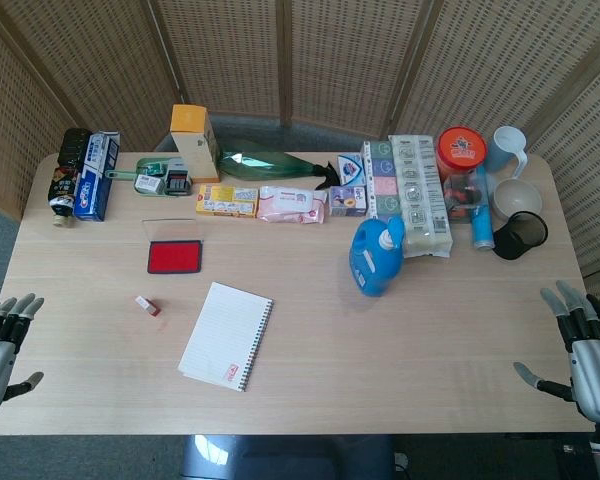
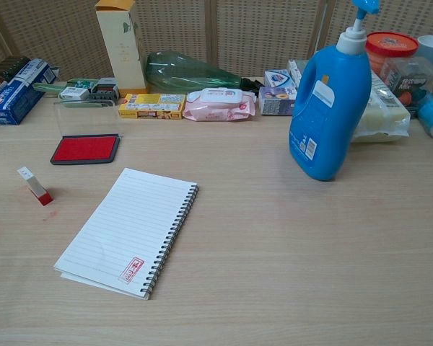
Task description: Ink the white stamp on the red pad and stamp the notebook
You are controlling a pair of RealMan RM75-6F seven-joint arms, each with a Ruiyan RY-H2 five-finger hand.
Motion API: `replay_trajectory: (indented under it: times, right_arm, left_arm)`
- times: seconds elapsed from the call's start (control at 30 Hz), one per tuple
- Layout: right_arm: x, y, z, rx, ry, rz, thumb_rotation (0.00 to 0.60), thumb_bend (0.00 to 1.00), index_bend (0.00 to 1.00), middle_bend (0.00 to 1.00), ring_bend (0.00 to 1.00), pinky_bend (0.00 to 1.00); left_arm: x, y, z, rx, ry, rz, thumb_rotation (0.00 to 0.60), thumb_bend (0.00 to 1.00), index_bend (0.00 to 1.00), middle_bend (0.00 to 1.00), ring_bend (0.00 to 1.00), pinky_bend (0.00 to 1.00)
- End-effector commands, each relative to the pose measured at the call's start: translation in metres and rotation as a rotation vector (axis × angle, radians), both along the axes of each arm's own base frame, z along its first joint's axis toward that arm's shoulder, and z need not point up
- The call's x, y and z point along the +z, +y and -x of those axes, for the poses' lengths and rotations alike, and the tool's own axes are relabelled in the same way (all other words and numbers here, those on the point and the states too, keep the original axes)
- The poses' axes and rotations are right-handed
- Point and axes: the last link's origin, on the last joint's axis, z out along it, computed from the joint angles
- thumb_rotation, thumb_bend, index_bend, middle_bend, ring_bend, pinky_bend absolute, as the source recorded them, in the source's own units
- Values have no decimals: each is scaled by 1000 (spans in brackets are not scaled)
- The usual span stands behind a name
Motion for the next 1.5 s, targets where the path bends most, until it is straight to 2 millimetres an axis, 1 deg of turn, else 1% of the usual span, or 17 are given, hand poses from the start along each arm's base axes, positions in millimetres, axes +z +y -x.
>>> replay_trajectory:
  times: [0.03,0.23,0.43,0.5,0.57,0.63,0.67,0.7,0.73,0.77,0.8,0.87,0.9,1.0,1.27,1.43,1.5]
  right_arm:
    - [0,0,0,0,1,-1,522,0,25,0,0,0]
    - [0,0,0,-2,0,0,523,0,25,0,0,0]
    - [2,-1,2,-11,-8,4,522,0,25,0,0,0]
    - [2,-1,2,-12,-7,3,518,0,25,0,0,0]
    - [2,0,2,-12,-7,4,515,0,25,0,0,0]
    - [3,-1,2,-15,-9,6,515,0,25,0,0,0]
    - [3,-1,3,-16,-9,6,516,0,25,0,0,0]
    - [3,-1,3,-17,-10,7,517,0,25,0,0,0]
    - [3,-1,3,-18,-9,8,516,0,25,0,0,0]
    - [4,-2,4,-20,-9,7,521,0,25,0,0,0]
    - [4,-2,4,-21,-10,7,521,0,25,0,0,0]
    - [4,-2,4,-20,-10,6,521,0,25,0,0,0]
    - [4,-1,4,-19,-10,6,522,0,25,0,0,0]
    - [4,-1,4,-18,-11,7,522,0,25,0,0,0]
    - [5,-1,5,-21,-11,9,522,0,24,0,0,0]
    - [5,-1,6,-24,-9,6,523,0,25,0,0,0]
    - [5,-1,6,-25,-9,6,523,0,24,0,0,0]
  left_arm:
    - [0,0,1,6,1,3,600,0,0,0,0,17]
    - [-2,3,2,7,-3,8,600,0,0,0,0,17]
    - [-4,22,1,-57,-33,-9,600,0,0,0,0,20]
    - [-6,34,0,-76,-26,-14,600,0,0,7,11,78]
    - [-9,44,0,-93,-19,-15,600,0,0,63,75,214]
    - [-11,54,-2,-109,-8,-20,600,0,0,203,213,347]
    - [-12,57,-3,-114,-5,-21,600,0,0,260,267,375]
    - [-12,59,-3,-118,-3,-21,600,0,0,365,372,432]
    - [-13,63,-4,-126,4,-21,600,1,1,500,512,520]
    - [-15,68,-5,-136,17,-18,600,4,7,603,621,601]
    - [-16,71,-6,-143,29,-17,600,10,25,772,794,747]
    - [-19,81,-9,-181,81,-31,600,23,101,959,971,941]
    - [-22,84,-10,-193,102,-35,600,29,159,998,1000,990]
    - [-31,95,-11,-216,159,-1,600,33,259,1000,1000,1000]
    - [-57,111,-13,-229,201,100,600,42,339,1000,1000,1000]
    - [-74,117,-16,-243,203,118,600,120,360,1000,1000,1000]
    - [-79,120,-17,-248,202,112,600,175,371,1000,1000,1000]
